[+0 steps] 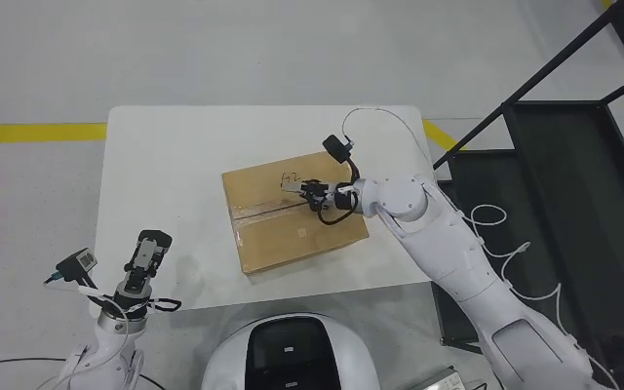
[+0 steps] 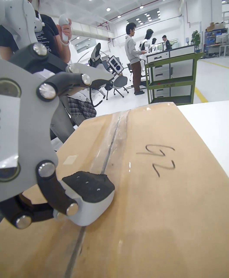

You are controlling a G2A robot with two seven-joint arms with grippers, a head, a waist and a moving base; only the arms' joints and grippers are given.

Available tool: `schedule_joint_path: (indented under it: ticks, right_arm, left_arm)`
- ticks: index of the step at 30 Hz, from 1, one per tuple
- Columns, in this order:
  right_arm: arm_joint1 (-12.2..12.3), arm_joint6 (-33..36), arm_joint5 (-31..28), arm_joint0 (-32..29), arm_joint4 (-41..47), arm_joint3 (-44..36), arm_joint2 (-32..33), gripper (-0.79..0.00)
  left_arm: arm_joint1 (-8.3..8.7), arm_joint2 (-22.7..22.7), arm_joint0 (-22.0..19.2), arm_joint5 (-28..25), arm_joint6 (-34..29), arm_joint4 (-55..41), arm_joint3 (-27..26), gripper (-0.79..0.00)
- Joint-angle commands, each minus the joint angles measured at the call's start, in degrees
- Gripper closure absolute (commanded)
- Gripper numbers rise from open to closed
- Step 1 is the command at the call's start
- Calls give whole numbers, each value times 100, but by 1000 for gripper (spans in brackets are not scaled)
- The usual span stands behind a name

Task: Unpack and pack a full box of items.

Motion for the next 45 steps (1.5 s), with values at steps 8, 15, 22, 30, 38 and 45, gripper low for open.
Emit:
schedule_joint_path:
  ticks: [8, 15, 22, 30, 38, 45]
  right_arm:
    - [160, -81, 402, -358, -448, -277, 547, -785]
    - [215, -321, 827, -519, -682, -518, 790, -785]
    - [266, -630, 806, -882, -527, -690, 1182, -785]
    - [297, -1665, 343, -1638, -210, -1217, 1806, -785]
    - [297, -2473, -409, -2345, 28, -1541, 2279, -785]
    - [285, -2819, -623, -2503, 10, -1589, 2373, -784]
  left_arm:
    - [0, 0, 0, 0, 0, 0, 0, -785]
    - [0, 0, 0, 0, 0, 0, 0, -785]
    - [0, 0, 0, 0, 0, 0, 0, -785]
    - [0, 0, 0, 0, 0, 0, 0, -785]
    - [0, 0, 0, 0, 0, 0, 0, -785]
    - [0, 0, 0, 0, 0, 0, 0, -784]
